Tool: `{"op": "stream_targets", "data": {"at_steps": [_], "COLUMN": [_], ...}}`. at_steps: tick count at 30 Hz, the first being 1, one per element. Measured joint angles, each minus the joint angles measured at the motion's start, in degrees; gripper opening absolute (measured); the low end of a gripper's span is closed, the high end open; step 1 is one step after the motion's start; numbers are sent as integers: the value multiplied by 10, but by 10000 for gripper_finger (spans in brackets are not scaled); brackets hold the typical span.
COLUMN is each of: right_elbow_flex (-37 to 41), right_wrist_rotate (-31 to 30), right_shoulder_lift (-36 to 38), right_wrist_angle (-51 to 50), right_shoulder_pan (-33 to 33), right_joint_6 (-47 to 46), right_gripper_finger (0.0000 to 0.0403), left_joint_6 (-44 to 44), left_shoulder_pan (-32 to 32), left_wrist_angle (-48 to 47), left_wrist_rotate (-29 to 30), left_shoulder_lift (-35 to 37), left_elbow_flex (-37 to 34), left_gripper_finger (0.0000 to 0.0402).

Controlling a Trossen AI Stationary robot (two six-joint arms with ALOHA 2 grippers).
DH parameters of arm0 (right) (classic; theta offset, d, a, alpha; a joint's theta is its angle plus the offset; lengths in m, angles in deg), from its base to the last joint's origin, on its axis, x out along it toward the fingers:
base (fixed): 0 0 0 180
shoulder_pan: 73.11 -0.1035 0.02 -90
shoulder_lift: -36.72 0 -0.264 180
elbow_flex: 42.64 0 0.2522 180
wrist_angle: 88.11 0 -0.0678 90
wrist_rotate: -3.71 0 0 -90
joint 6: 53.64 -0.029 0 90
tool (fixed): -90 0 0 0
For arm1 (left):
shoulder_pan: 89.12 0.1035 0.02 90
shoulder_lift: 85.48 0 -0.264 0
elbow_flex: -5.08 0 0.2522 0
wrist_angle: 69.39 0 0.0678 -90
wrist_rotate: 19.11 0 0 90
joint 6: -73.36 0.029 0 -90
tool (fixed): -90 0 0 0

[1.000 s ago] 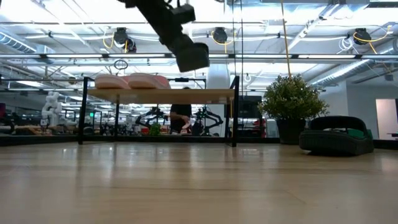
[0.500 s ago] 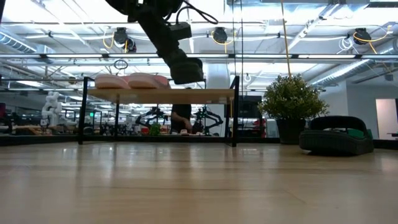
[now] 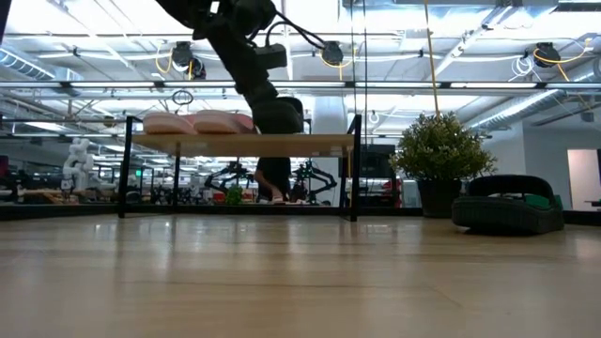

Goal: Pick and place slides into the shelf
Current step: Put the bottom black slipper on the shelf

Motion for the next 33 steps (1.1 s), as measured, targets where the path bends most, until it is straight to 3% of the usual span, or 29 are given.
{"op": "stream_targets", "data": {"at_steps": [14, 33], "right_elbow_flex": [103, 105], "right_wrist_rotate": [0, 0], "right_shoulder_lift": [-1, 0], "right_wrist_angle": [128, 135], "right_shoulder_pan": [0, 0], "right_joint_6": [31, 30], "right_gripper_finger": [0, 0], "left_joint_6": [3, -1], "left_shoulder_pan": [12, 10], "left_wrist_angle": [-5, -6], "left_wrist_rotate": [4, 0], "left_shoulder_lift": [-9, -9], "left_elbow_flex": [0, 0], "left_gripper_finger": [0, 0]}}
